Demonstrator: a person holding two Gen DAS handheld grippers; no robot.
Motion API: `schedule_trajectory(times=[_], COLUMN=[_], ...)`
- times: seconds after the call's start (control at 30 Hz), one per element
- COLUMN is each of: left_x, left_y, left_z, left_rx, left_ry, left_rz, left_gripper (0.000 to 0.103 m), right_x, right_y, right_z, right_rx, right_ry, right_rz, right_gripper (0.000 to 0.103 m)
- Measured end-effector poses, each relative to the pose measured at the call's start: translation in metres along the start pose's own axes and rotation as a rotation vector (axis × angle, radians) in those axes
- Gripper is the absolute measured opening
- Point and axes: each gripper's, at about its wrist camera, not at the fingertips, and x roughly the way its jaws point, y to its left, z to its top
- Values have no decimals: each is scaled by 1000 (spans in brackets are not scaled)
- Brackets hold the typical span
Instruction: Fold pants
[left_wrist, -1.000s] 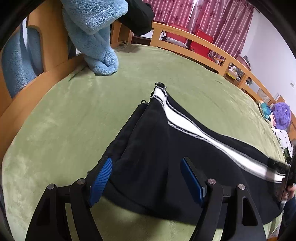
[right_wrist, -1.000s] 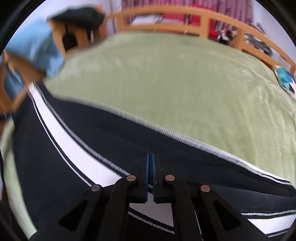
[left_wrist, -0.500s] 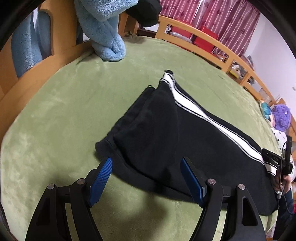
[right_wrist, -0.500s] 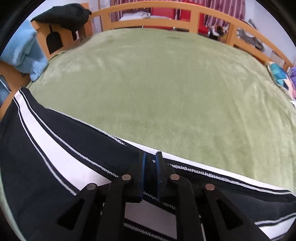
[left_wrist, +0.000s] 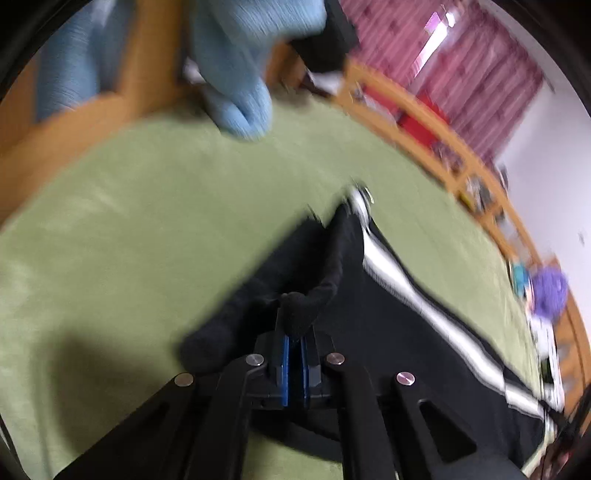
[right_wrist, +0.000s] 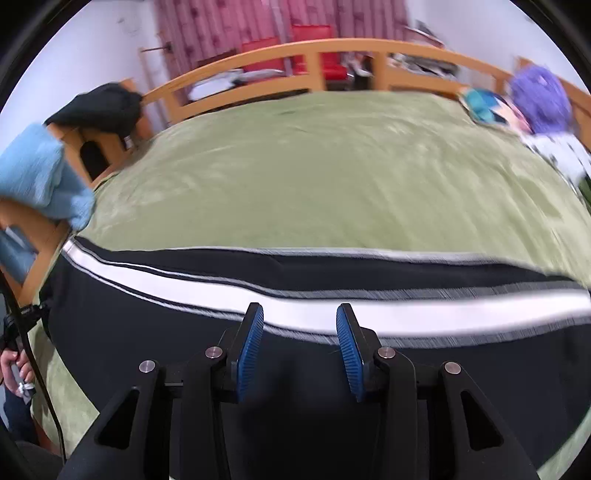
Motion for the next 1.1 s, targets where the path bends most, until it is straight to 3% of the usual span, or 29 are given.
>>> schedule_trajectory(times=[0.07,0.17,0.3,0.33,0.4,0.43,0.5,0.63,0.73,0.8,0.83,0.87,1.1], left_x=[-16,-3,10,9,7,7,13,32,36,40,42,43,-7], left_y=[13,28,37,36,29,25,22,30,29,30,31,31,18], left_z=[-1,-12,-19,-20,-24,-27,-28,-24,-18,-13,-12,-11,-12], left_rx=[-21,-79,-138,-141,-123,-101,-72,-147,-179,-202,-204,-205,-87], left_ry=[-14,61,156,155,143,135,108,113,80,78,86,97,1], left_rz=[-4,32,29,10,-11,33,77,49,52,66,46,18,43], left_gripper=[5,8,28,38,72,90,89,88,66,46,28,22,20], right_x=[-7,-16,-19,-23,-36,-41,-51,-69,-80,-87,-89,-92,-95], right_y=[-13,-32,-48,-50,-53,-55,-63,-91,-118,-141,-150,-160,-227], right_z=[-9,-25,-38,-42,-48,-51,-59,-81,-104,-121,-127,-133,-148], right_rx=[38,108,183,189,188,191,215,297,371,456,485,524,735], right_ry=[-4,-5,17,17,-1,-10,-21,-33,-36,-45,-54,-70,-183], right_rz=[-23,-22,-8,-4,-9,-16,-31,-59,-120,-159,-168,-177,-163], right_gripper=[41,41,41,41,41,42,46,52,65,71,75,76,80])
